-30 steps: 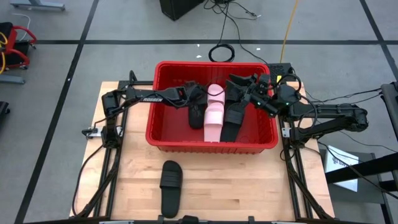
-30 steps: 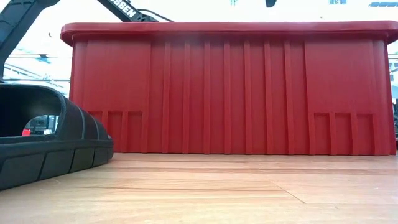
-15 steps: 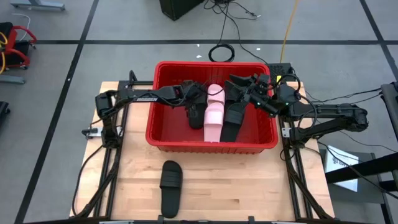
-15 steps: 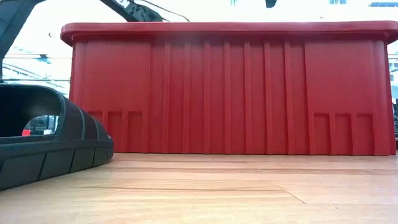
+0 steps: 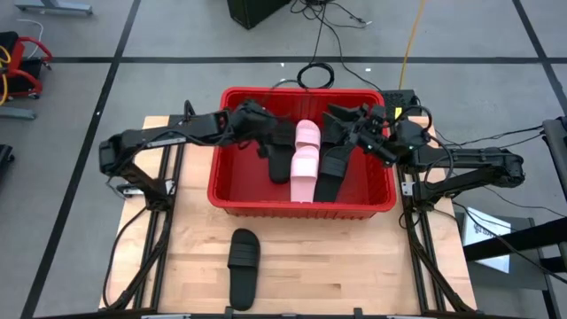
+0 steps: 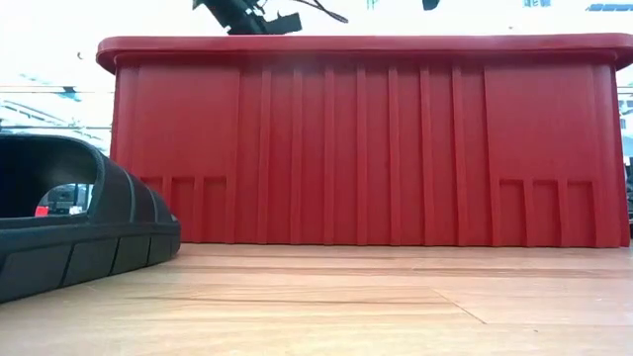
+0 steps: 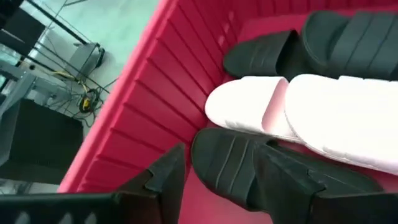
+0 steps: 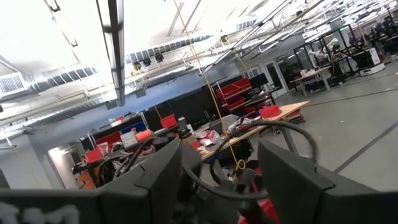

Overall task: Pick and place slides into bin
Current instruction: Put the black slide into the red bin

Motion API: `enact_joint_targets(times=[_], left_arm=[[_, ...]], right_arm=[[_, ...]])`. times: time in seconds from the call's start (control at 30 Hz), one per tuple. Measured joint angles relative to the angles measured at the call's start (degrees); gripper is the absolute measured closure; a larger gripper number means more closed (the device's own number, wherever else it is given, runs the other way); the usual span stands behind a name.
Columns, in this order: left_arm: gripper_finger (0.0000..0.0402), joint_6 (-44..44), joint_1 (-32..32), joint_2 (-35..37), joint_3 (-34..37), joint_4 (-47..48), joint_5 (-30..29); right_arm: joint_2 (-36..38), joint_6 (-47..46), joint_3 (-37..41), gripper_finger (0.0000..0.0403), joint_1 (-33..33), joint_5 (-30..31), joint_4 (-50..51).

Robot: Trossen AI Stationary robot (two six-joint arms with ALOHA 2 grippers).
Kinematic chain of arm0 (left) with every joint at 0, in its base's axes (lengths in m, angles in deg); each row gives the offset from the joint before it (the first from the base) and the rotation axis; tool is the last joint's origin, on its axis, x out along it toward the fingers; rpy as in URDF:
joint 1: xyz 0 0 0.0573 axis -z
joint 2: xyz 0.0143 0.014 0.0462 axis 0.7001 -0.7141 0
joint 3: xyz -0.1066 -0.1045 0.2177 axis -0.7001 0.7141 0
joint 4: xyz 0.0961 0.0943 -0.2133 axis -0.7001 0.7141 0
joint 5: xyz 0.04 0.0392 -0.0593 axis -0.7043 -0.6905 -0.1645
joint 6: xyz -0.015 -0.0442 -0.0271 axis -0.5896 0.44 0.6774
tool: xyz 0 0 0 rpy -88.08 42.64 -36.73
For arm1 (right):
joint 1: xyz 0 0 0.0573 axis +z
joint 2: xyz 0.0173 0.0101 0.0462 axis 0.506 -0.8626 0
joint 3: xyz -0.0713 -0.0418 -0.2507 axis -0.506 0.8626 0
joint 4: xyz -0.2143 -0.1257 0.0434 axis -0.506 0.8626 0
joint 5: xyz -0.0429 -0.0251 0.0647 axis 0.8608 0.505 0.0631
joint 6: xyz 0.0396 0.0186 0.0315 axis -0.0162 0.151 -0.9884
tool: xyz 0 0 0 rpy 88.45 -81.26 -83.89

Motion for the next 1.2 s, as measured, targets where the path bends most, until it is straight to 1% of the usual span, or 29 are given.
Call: enact_joint_targets(times=[0.17,0.4,0.67,0.83,1.0,1.2], left_arm=[[0.0218,2.18,1.28,4.74,0.0,2.46,0.1],[0.0218,1.1,5.54,10.97,0.04,6.13,-0.22],[0.0218,2.85,13.41,18.19,0.0,6.27,-0.21],[0.0218,6.35,18.53,21.82,0.02,7.58,0.24],[0.0218,9.14,25.38,24.34,0.02,10.2,0.35],[0.0218,10.46,34.25,25.24,0.02,9.07,0.27]], right_arm=[[0.0,0.0,0.0,0.0202,0.02,-0.05,-1.06],[0.0,-0.35,0.0,0.0202,0.02,-0.26,-1.95],[0.0,-0.63,0.0,0.0202,0.02,-0.25,-2.0],[0.0,-0.53,0.0,0.0202,0.02,-0.23,-1.95],[0.0,-0.48,0.0,0.0202,0.02,-0.21,-1.5],[0.0,-0.45,0.0,0.0202,-0.52,0.0,-1.5]])
